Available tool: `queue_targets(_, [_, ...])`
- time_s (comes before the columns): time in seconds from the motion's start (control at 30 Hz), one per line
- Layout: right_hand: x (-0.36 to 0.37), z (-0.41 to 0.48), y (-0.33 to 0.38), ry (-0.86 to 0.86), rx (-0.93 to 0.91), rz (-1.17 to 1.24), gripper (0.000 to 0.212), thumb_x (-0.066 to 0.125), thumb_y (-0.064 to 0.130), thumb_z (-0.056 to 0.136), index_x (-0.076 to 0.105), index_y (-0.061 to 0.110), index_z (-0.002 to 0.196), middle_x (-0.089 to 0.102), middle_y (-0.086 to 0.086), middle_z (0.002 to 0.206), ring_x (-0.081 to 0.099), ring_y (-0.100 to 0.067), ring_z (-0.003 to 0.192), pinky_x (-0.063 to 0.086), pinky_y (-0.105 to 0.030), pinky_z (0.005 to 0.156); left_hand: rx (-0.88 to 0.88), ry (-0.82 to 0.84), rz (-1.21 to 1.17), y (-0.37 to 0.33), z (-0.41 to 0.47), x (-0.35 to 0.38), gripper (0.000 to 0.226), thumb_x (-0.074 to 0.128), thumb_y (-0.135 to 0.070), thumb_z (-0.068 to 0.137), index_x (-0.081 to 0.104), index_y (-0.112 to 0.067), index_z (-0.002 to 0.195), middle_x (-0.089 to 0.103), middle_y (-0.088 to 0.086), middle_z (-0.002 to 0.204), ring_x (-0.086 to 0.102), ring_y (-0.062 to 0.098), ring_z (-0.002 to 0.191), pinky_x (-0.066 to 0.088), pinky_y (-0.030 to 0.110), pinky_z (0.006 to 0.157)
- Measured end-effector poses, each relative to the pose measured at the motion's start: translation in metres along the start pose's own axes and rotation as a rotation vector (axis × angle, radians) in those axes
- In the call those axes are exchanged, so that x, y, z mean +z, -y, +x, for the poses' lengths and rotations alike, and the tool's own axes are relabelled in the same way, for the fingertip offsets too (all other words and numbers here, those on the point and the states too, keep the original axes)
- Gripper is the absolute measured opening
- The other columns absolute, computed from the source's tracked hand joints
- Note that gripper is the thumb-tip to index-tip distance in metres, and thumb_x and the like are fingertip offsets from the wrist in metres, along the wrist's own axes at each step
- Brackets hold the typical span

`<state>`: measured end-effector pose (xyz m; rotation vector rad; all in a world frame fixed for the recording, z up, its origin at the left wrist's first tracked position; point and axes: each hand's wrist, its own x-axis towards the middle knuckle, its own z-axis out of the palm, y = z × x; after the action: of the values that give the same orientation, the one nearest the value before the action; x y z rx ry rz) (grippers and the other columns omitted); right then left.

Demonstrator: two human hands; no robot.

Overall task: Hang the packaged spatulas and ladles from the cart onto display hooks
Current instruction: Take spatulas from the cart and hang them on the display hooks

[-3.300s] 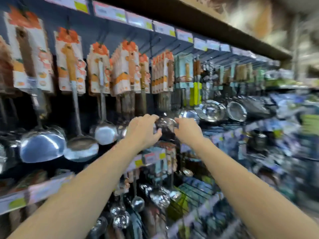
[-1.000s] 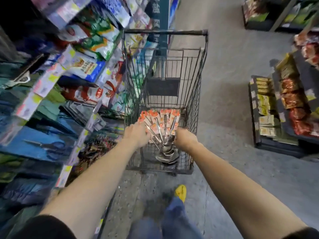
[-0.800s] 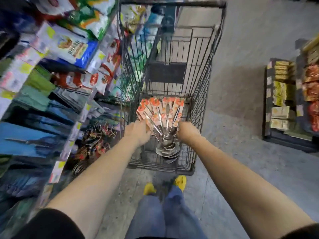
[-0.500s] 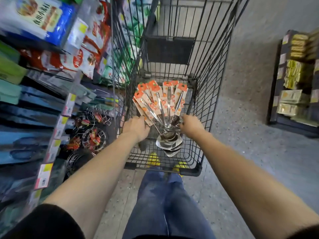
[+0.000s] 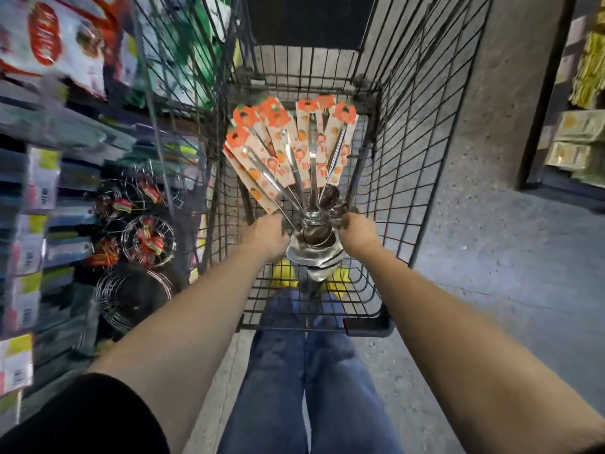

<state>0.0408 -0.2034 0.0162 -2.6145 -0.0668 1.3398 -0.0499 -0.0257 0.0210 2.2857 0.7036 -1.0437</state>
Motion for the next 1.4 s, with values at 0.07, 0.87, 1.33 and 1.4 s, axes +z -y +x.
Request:
queue_targets(0.07, [0.012,0.009,-0.008,0.006,0.052,0.008,0.025,0.052,0.013,0.099,0.064,0.007,0.121,0.068,-0.017,0.119,0.063,-0.036,0.103,0.042,-0.033,0.071,-0.017,0.017,-0.041,-0.001,0.013,0.015,0.025,0.063,-0.024,0.094,0.063,-0.013,0.117,0.069,0.013,0.113,0.066,0.034,0.103,0.057,0.047,0.091])
queue_targets(0.87, [0.060,0.036,-0.028,0.068,0.212,0.560,0.017,0.059,0.002,0.095,0.069,0.016,0.097,0.068,-0.009,0.098,0.063,-0.024,0.091,0.056,-0.034,0.083,-0.150,0.072,-0.639,0.004,0.042,0.066,0.027,0.058,-0.004,0.098,0.061,-0.016,0.123,0.065,0.013,0.120,0.063,0.025,0.093,0.054,0.031,0.073])
queue_targets(1.33, [-0.001,-0.008,-0.006,0.277,0.062,0.593,0.058,0.060,-0.014,0.085,0.061,0.013,0.136,0.071,-0.019,0.120,0.068,-0.032,0.104,0.057,-0.046,0.098,-0.113,0.383,-0.542,0.005,-0.015,-0.013,0.052,0.068,-0.018,0.072,0.066,-0.034,0.122,0.064,0.010,0.122,0.066,0.032,0.109,0.056,0.047,0.094])
queue_targets(1.4, [-0.002,-0.006,-0.008,0.251,0.066,0.560,0.053,0.071,-0.006,0.084,0.062,0.012,0.133,0.071,-0.015,0.119,0.068,-0.031,0.107,0.057,-0.045,0.098,-0.100,0.346,-0.520,0.002,-0.014,-0.009,0.040,0.076,-0.030,0.085,0.066,-0.029,0.124,0.061,0.002,0.119,0.061,0.025,0.112,0.054,0.044,0.101])
